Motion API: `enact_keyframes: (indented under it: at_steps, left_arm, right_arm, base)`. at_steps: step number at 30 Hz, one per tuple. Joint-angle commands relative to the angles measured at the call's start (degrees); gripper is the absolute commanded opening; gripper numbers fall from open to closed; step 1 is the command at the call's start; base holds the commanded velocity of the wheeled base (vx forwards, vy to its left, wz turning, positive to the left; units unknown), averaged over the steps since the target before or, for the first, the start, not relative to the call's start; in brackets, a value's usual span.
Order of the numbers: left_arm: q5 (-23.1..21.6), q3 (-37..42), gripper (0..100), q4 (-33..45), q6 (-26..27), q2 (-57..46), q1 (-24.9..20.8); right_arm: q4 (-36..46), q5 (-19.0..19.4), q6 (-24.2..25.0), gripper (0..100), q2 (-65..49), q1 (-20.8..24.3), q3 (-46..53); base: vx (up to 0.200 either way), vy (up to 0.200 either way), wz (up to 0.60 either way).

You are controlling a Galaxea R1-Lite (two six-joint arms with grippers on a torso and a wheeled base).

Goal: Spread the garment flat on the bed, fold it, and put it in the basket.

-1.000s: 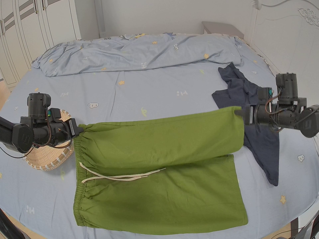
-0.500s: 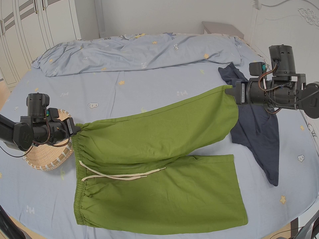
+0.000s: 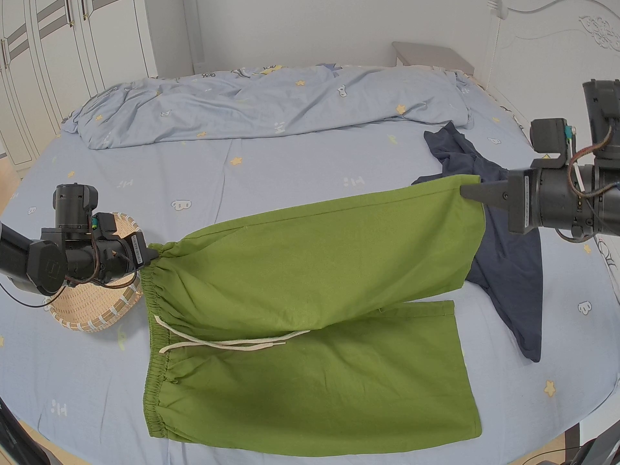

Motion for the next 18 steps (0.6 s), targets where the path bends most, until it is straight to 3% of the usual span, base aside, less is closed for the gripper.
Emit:
enact_keyframes:
  at_steps: [1, 6, 11, 18]
  left_arm:
    - [-0.01, 0.18, 0, 0.01, -0.10, -0.30, -0.10]
    - [-0.01, 0.18, 0, 0.01, -0.10, -0.22, -0.10]
    - [0.08, 0.01, 0, -0.08, -0.10, -0.04, -0.19]
    - [0.17, 0.18, 0, -1.84, -0.10, 0.22, -0.10]
  right_arm:
    - [0.00, 0.28, 0.83, 0, -2.59, -2.64, 4.66]
    - [-0.27, 1.16, 3.82, 0, -0.48, -6.06, 5.62]
    - [-2.64, 4.67, 4.26, 0, 4.97, -10.55, 5.80]
    - [-8.70, 5.02, 3.99, 0, 10.86, -12.13, 5.01]
  base:
    - [0.000, 0.000, 0.00]
    - [0.000, 0.000, 0.00]
    - [0.000, 0.000, 0.00]
    - [0.000, 0.000, 0.00]
